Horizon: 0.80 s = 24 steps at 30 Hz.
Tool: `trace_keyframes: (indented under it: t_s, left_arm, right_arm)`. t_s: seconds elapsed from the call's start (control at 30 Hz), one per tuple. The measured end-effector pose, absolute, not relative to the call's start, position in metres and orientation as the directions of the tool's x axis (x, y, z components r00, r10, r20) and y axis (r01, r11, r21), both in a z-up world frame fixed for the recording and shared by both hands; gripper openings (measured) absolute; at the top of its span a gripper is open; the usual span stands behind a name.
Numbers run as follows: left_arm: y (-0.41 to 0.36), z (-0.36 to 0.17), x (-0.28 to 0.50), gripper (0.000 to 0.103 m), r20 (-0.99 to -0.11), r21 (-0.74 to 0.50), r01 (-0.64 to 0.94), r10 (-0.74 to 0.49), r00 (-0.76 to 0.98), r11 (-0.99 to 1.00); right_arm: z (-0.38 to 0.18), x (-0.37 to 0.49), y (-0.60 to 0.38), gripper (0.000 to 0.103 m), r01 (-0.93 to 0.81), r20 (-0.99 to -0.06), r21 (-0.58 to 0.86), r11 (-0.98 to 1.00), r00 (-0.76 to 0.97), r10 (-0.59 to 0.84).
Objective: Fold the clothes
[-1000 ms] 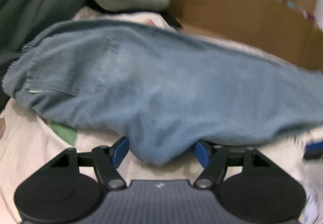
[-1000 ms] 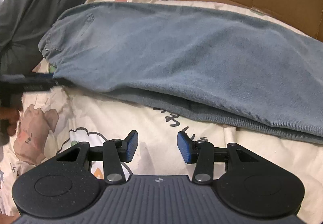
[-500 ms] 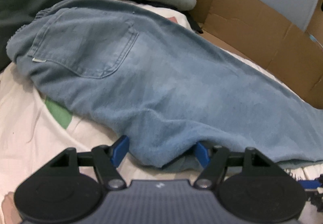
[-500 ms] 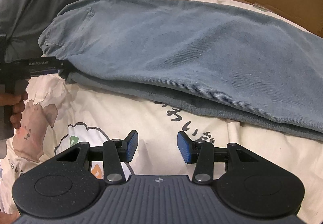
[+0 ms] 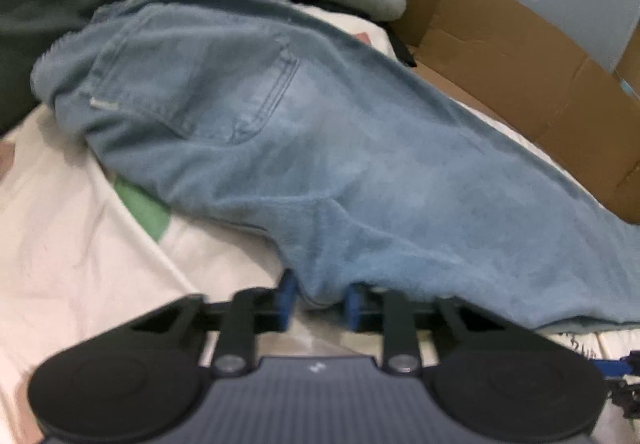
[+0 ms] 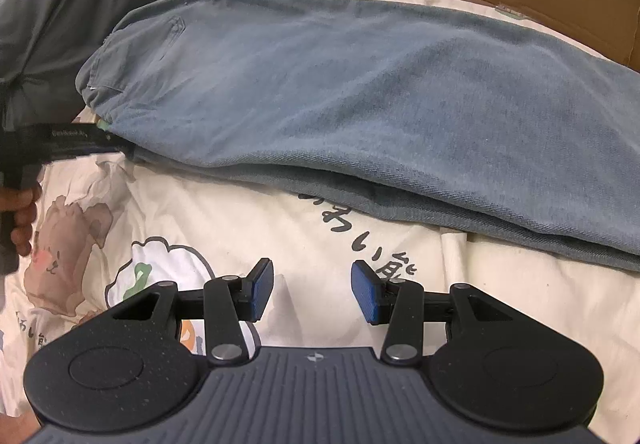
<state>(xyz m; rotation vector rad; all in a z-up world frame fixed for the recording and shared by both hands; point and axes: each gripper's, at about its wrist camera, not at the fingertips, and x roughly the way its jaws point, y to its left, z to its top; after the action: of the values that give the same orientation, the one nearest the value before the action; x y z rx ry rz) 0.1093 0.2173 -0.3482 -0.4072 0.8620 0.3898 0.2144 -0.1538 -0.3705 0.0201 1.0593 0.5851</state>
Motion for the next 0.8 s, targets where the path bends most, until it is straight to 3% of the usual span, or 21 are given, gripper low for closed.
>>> trace_keyframes:
  t_s: [0.3, 0.5, 0.8]
  left_arm:
    - [0.221, -0.330, 0.108, 0.014, -0.810, -0.083, -0.426, 0.188, 0.556, 0.901]
    - [0.212, -0.348, 0.106, 0.014, -0.840, -0.033, -0.384, 0.182, 0.510, 0.923]
    - [0.191, -0.323, 0.079, 0.016, -0.796, -0.037, -0.289, 0.147, 0.587, 0.957]
  right_arm:
    - [-0.364, 0.221, -0.168, 0.051, -0.409, -0.796, 0.292, 0.865, 0.397, 0.457]
    - [-0.356, 0.221, -0.175, 0.051, -0.406, -0.768, 0.308, 0.860, 0.428, 0.476]
    - [-0.344, 0.235, -0.172, 0.051, -0.426, -0.737, 0.280, 0.861, 0.479, 0.477]
